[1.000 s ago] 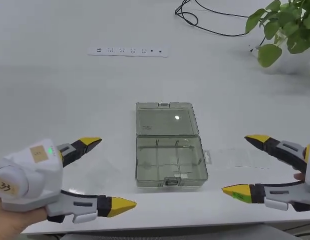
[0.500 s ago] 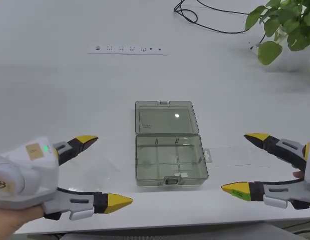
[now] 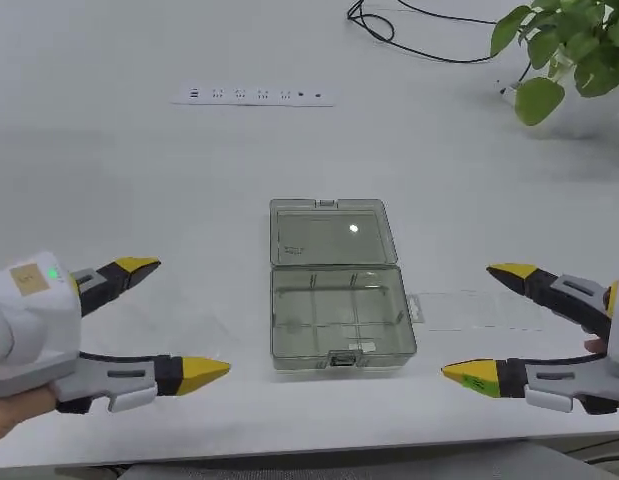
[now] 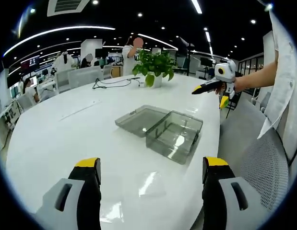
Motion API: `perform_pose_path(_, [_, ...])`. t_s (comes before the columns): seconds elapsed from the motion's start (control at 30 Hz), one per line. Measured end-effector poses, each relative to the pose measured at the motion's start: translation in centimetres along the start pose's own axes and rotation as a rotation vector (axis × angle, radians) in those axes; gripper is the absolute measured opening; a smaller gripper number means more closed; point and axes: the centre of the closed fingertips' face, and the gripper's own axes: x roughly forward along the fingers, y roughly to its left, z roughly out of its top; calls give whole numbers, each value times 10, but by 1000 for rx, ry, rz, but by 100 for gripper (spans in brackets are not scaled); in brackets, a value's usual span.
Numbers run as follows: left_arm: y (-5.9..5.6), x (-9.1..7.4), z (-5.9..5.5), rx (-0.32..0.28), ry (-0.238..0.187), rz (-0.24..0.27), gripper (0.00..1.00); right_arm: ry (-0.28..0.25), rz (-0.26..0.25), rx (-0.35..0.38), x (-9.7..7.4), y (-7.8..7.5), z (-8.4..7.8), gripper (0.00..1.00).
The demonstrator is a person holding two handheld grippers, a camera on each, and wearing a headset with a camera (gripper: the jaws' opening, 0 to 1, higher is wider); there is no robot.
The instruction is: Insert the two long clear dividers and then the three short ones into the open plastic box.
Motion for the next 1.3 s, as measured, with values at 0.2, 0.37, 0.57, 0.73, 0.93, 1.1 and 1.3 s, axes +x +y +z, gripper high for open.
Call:
perform_pose_path(0.2, [19, -7, -9, 0, 51, 36, 79, -3, 2, 3, 1, -1, -1, 86])
perform_pose_path(0.37, [38, -14, -31, -37, 166, 90, 73, -7, -1, 7, 2, -1, 1, 86])
perform_pose_path(0.57, [48, -13, -44, -62, 218, 107, 64, -11, -2, 14, 3, -1, 0, 85])
perform_pose_path(0.73, [53, -11, -58, -70, 287, 120, 60, -11, -2, 20, 3, -1, -1, 85])
perform_pose_path(0.93, [61, -8, -71, -93, 353, 135, 55, -12, -7, 29, 3, -2, -2, 85])
perform_pose_path(1.1, [66, -7, -84, -101, 424, 143, 52, -15, -14, 36, 3, -3, -2, 84])
perform_pose_path(1.3, [68, -4, -94, -101, 481, 147, 48, -16, -17, 46, 2, -3, -5, 84])
